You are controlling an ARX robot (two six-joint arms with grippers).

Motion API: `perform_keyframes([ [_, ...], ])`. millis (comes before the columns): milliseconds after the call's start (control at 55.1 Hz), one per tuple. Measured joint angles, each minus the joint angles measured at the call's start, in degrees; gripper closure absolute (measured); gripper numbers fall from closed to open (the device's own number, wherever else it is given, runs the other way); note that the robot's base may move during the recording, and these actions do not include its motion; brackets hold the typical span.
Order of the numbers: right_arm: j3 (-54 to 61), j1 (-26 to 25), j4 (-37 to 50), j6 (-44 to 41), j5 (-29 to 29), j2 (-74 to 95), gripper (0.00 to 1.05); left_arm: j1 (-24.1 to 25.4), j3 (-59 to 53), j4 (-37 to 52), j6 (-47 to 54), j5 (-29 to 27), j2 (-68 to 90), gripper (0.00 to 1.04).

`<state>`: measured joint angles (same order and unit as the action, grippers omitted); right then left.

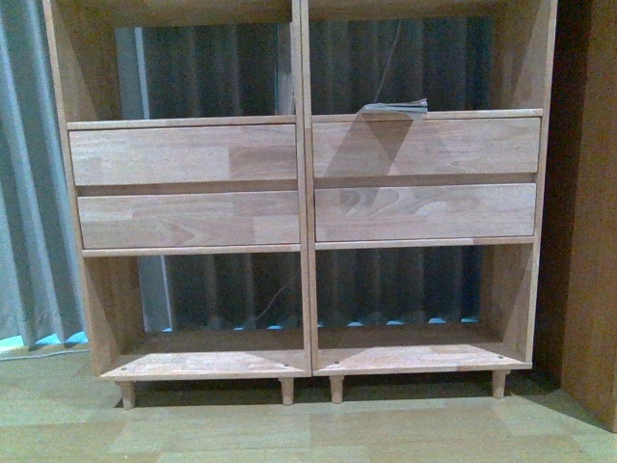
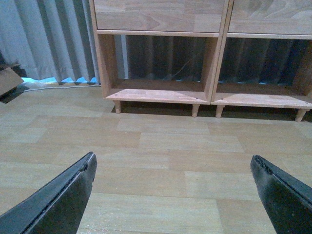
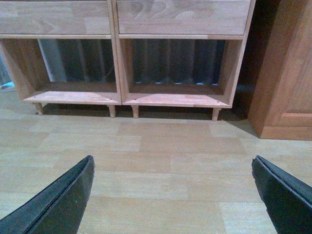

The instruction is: Organize books on shelf

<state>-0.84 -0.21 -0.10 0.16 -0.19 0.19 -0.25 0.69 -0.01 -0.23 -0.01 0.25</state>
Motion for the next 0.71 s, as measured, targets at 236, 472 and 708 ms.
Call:
perform_keyframes([
  [236,0.0,0.0,0.0,0.0,0.0,0.0,0.07,0.0,0.0,0.0,0.0,0.0,0.0,0.07],
  [472,0.0,0.0,0.0,0.0,0.0,0.0,0.07,0.0,0.0,0.0,0.0,0.0,0.0,0.07],
  [708,0.0,0.0,0.0,0.0,0.0,0.0,0.07,0.0,0.0,0.0,0.0,0.0,0.0,0.07],
])
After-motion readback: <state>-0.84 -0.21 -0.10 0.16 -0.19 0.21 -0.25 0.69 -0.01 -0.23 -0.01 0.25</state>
